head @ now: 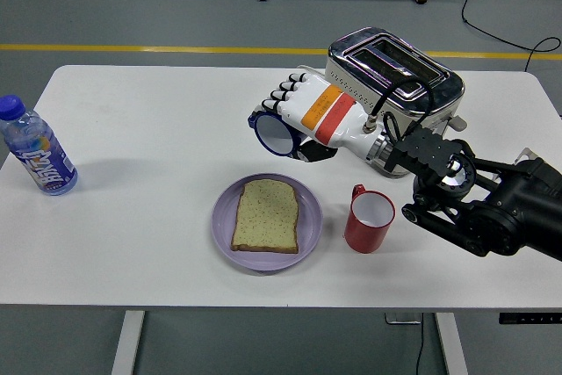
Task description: Pick up the cup,pour liquid into bread,place the cup on the desk
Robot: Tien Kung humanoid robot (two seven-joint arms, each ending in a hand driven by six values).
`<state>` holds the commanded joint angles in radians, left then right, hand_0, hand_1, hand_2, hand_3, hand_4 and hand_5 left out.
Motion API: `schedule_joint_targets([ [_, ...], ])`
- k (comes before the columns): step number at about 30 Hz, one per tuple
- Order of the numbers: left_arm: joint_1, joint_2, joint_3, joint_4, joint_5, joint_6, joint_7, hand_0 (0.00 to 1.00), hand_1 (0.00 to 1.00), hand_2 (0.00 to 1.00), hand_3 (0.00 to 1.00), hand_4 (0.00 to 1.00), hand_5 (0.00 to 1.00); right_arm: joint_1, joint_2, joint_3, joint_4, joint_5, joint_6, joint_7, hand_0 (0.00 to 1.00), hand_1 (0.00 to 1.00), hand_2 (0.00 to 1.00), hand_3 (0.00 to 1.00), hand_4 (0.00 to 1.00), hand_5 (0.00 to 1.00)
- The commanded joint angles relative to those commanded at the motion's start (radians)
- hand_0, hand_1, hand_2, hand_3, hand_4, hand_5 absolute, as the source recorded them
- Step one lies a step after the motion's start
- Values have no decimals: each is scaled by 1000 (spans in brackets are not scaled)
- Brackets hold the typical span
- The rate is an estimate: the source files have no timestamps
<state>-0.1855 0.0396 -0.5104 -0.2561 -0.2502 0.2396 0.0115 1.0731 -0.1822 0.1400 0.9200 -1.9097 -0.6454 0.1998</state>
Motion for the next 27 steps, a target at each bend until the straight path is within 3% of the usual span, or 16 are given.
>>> schedule_joint_targets([
  [11,0,-1,3,0,-4,0,-1,690,756,773,611,396,998,-29,3,49,-9,66,0,27,502,438,530,534,622,2],
  [17,1,-1,5,1,-8,-2,-3,690,756,773,611,396,998,-57,-10,107,-5,175,0,64,504,439,530,533,620,2],
  [27,0,0,9,1,-14,-3,-5,690,756,773,611,396,998,-95,-56,173,91,411,0,158,507,441,532,532,618,2],
])
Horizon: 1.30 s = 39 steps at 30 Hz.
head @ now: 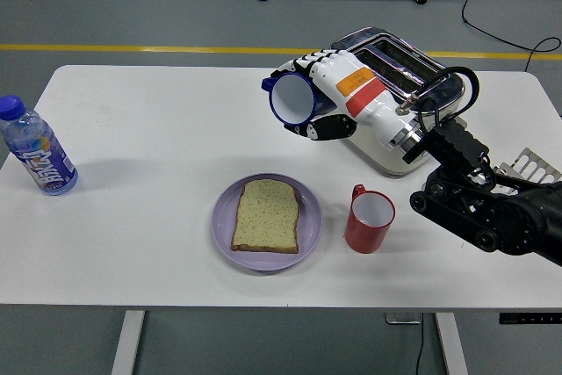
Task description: Pick up the cup,pour liquid into bread,place the cup on the desk
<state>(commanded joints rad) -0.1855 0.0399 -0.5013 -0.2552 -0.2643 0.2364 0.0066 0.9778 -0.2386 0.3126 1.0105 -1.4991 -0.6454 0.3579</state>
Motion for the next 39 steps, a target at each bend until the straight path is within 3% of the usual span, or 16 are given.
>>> schedule_joint_targets([
  [4,-1,1,3,0,-2,-1,-1,690,756,773,611,396,998,-20,-20,30,58,109,1,-14,507,441,532,532,618,2],
  [17,-1,0,3,1,-5,-2,-2,690,756,773,611,396,998,-139,-138,176,282,471,158,-208,504,439,533,533,616,2],
  [27,4,-3,-5,3,5,-3,-1,690,756,773,611,396,998,-259,-227,331,435,642,223,-336,510,436,531,530,626,2],
  [32,4,-5,-17,4,21,-1,3,690,756,773,611,396,998,-312,-247,403,465,676,221,-350,511,436,530,530,627,2],
  [39,7,-8,-24,5,28,-1,3,690,756,773,611,396,998,-412,-241,504,478,664,215,-363,509,433,530,529,629,2],
])
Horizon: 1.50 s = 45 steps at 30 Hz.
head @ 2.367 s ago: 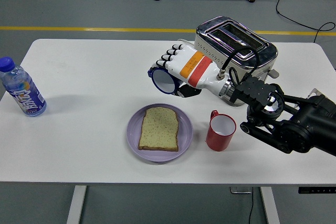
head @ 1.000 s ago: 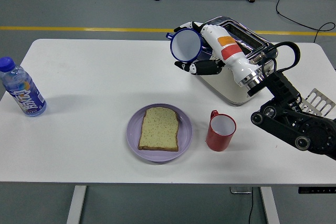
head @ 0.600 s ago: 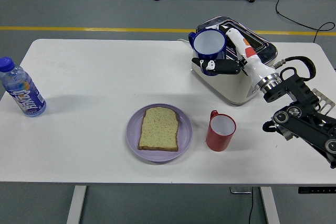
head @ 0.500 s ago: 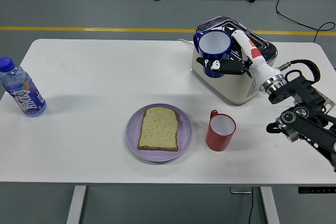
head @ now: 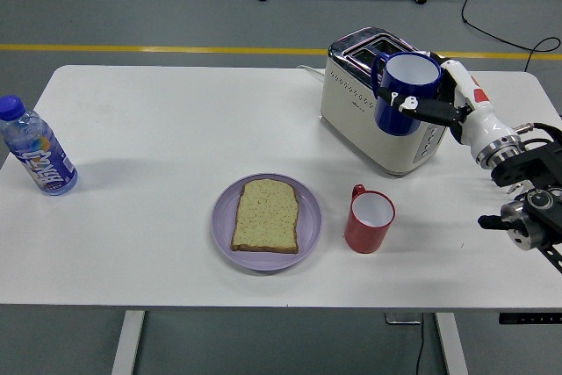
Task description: Pick up the cup,pour liquid into bread,place the cup on the desk
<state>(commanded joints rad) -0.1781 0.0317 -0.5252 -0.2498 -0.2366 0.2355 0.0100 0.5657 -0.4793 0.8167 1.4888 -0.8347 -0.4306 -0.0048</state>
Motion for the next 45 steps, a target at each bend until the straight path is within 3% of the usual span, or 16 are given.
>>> schedule_joint_targets([
  [18,-2,0,2,1,1,-4,0,690,756,773,611,396,998,-219,-4,212,-3,-46,-45,78,510,429,527,529,638,2],
  [23,-5,-1,6,1,-6,-5,-2,690,756,773,611,396,998,-268,-2,239,-28,-41,-55,130,509,430,528,530,641,2],
  [28,-5,-2,3,1,-4,-4,-1,690,756,773,611,396,998,-320,35,274,-53,-47,-64,218,512,431,529,530,642,2],
  [36,-7,-3,0,0,3,-3,3,690,756,773,611,396,998,-371,57,270,-124,-102,-66,311,512,431,529,530,641,2],
  [45,-8,-3,3,0,1,-4,4,690,756,773,611,396,998,-380,78,232,-223,-122,-63,437,514,431,529,529,640,2],
])
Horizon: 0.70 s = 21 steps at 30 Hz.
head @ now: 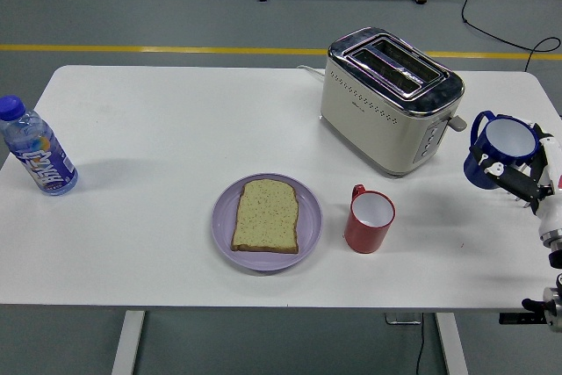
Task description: Pick up the cup,pour liquid into bread,place the cup on the desk
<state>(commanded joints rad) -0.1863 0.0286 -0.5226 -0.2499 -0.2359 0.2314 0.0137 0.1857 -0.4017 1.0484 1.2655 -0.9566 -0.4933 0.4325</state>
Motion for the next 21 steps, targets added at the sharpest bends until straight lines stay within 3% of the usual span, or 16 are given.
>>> schedule_joint_targets([
  [7,-1,-1,3,0,-5,0,0,690,756,773,611,396,998,2,24,-41,-76,12,13,74,517,434,530,527,639,2],
  [21,-2,-2,8,-1,-8,-2,2,690,756,773,611,396,998,16,70,-99,-174,23,19,107,524,435,531,525,635,2],
])
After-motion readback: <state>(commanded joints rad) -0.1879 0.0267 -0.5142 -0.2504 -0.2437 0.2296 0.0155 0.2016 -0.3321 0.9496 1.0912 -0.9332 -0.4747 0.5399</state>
